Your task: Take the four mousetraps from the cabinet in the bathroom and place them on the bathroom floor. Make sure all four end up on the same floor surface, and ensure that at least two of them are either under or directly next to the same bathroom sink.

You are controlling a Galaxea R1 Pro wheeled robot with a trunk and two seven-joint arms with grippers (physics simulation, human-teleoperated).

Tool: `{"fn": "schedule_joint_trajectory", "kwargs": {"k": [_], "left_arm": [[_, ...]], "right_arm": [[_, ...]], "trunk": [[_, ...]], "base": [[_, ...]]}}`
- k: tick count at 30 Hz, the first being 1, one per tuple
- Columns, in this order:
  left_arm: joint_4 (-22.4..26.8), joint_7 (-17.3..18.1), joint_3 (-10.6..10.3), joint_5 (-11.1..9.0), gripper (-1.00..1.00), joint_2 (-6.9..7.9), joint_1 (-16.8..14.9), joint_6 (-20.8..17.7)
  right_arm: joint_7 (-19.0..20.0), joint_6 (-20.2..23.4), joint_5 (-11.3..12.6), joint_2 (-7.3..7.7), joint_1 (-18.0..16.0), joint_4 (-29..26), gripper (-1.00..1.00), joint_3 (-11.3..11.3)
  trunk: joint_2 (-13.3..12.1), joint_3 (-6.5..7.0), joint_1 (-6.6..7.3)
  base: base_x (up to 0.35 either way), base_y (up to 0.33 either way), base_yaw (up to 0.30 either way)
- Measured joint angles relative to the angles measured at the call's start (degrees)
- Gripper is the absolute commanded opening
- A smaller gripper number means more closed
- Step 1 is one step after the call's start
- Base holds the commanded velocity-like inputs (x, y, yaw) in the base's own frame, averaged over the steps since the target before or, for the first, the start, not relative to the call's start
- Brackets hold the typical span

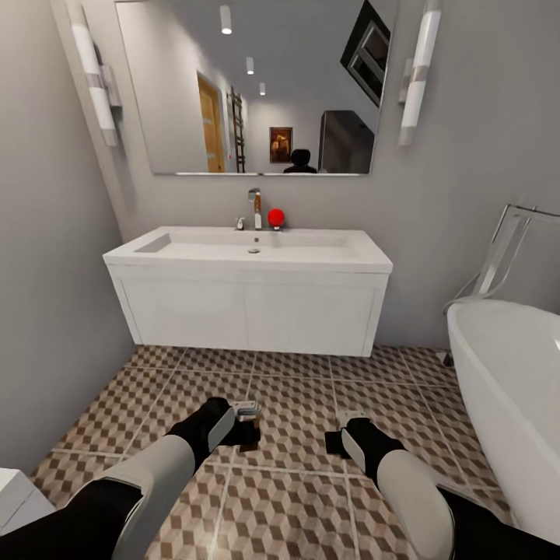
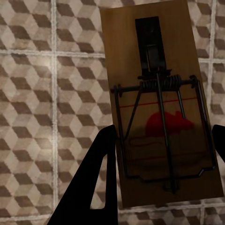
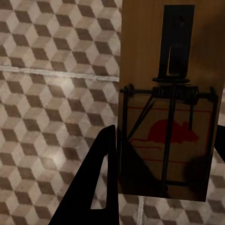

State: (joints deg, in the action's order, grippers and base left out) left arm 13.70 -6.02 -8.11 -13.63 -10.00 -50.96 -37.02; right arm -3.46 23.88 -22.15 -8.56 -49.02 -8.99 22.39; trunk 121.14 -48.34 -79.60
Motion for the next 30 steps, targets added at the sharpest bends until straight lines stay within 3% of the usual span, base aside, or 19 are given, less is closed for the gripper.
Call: {"fn": "schedule_joint_trajectory", "kwargs": {"k": [22,30], "left_arm": [[0.7,0.1,0.1,-0.1,-1.00,0.00,-0.3,-0.4],[0.6,0.2,0.1,-0.2,-1.00,0.00,-4.9,-3.9]], "right_arm": [[0.0,0.1,0.0,0.00,-0.6,-0.1,-1.00,0.1],[0.0,0.4,0.0,0.08,-2.6,-0.2,-1.00,0.2]], "trunk": [[8.8,-4.99,-4.83],[12.0,-7.16,-6.59]], "base": [[0.000,0.000,0.000],[0.000,0.000,0.000]]}}
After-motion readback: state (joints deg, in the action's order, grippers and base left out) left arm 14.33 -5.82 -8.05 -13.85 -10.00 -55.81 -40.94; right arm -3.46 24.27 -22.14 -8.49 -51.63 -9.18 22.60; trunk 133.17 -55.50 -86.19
